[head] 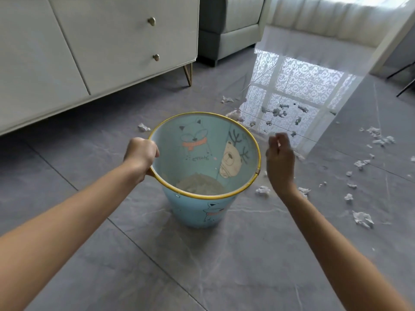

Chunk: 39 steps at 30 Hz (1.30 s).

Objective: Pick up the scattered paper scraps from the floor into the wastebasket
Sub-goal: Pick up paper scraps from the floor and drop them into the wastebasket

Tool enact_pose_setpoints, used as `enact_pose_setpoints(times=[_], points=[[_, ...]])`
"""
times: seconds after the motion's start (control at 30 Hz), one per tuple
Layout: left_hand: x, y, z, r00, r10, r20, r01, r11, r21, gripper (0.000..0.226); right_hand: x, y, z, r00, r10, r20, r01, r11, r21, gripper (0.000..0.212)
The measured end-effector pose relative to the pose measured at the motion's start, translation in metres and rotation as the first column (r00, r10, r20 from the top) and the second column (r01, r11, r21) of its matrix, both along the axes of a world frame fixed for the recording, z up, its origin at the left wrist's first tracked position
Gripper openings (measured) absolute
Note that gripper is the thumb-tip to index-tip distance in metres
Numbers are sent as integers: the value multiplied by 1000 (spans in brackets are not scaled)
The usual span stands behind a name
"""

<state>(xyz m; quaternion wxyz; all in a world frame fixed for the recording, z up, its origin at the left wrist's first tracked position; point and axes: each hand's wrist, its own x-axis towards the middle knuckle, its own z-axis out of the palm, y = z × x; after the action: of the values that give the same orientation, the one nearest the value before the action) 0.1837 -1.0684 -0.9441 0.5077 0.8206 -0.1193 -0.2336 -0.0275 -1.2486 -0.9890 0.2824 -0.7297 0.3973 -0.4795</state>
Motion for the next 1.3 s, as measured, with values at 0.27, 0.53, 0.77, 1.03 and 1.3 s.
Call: enact_pose_setpoints(times=[0.27, 0.53, 0.77, 1.03, 1.3], points=[[-4, 1, -4, 1000, -8, 0, 8, 999, 41, 17, 67, 45, 90, 886, 444, -138, -439, 896, 65, 31], [-3, 7, -6, 1000, -14, -3, 14, 999, 46, 15, 64, 54, 86, 665, 609, -431, -549, 791, 270, 56], [-2, -3, -6, 1000, 12, -7, -12, 999, 43, 17, 28, 3, 62, 900, 388, 200, -435, 835, 337, 18], [5, -34, -7, 999, 2, 44, -8, 993, 121, 13, -84, -72, -103, 848, -151, -507, 424, 767, 482, 68], [21, -56, -22, 977, -42, 209, 1, 982, 191, 27, -120, -102, -151, 682, -132, -719, 561, 726, 398, 76]])
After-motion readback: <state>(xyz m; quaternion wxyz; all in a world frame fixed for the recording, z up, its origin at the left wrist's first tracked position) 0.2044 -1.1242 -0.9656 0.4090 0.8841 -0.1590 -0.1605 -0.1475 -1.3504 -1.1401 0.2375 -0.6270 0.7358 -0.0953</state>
